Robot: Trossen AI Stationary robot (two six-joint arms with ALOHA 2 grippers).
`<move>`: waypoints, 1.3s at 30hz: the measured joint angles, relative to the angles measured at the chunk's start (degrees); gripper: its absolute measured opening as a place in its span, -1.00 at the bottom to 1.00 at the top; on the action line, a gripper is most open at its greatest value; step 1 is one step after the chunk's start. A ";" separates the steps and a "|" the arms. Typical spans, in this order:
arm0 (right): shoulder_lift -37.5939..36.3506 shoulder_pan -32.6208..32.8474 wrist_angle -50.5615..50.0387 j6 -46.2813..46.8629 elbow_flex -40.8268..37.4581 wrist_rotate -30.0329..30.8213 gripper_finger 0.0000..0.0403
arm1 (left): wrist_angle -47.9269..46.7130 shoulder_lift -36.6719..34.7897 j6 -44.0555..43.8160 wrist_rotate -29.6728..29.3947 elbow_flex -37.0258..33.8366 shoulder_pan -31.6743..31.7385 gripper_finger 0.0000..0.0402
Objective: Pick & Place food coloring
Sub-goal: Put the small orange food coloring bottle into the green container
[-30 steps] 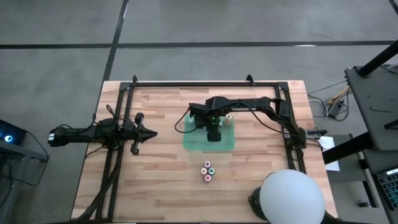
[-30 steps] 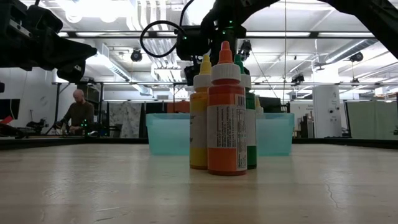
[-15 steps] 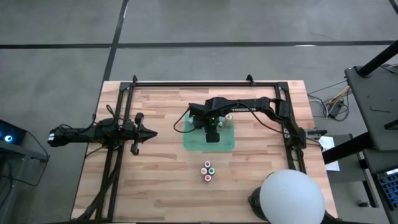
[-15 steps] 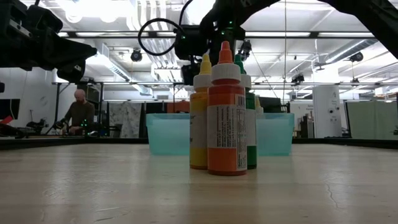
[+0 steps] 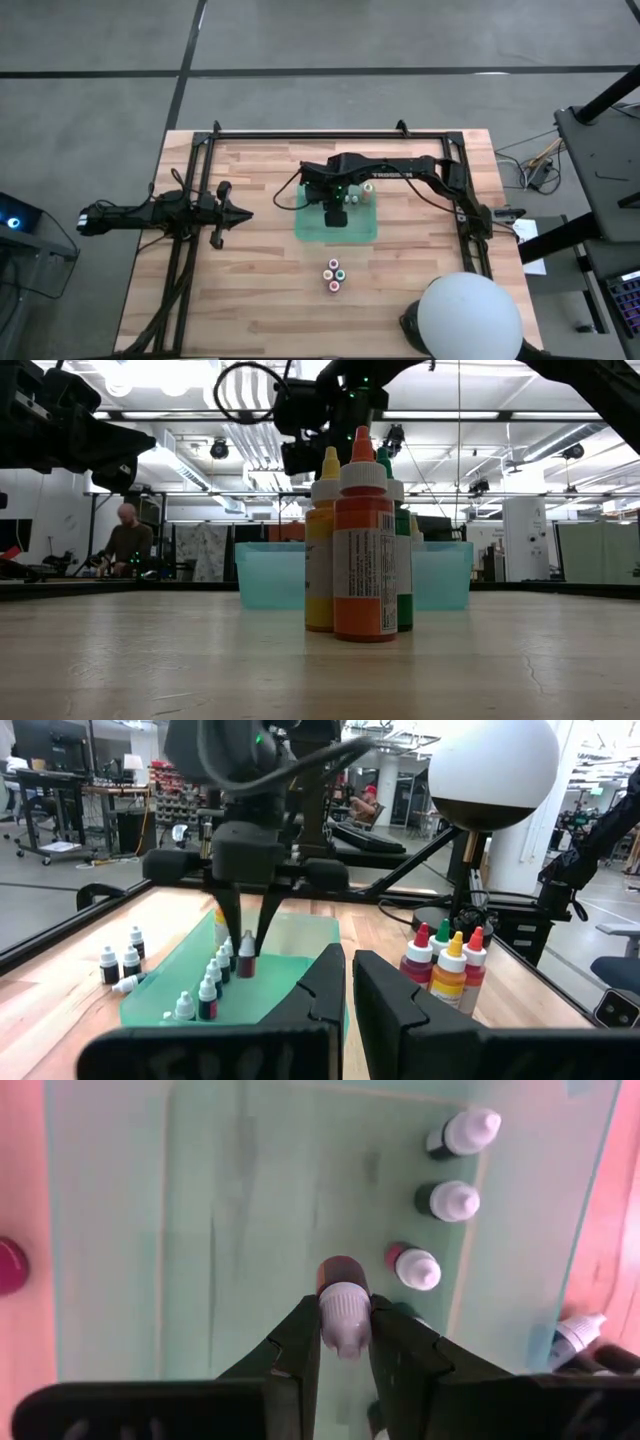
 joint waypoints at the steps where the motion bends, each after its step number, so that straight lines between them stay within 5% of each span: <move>1: 0.00 0.28 -0.02 0.51 0.26 -0.02 -0.67 | 0.01 0.00 0.00 -0.01 0.01 0.00 -1.00; 29: 0.02 1.06 -3.46 6.91 5.18 -0.15 -0.67 | 0.02 0.00 0.00 -0.02 0.02 0.07 -1.00; 39: 5.97 0.64 -4.67 7.18 8.57 -0.17 -0.67 | 0.02 0.00 -0.02 -0.02 0.00 0.07 -1.00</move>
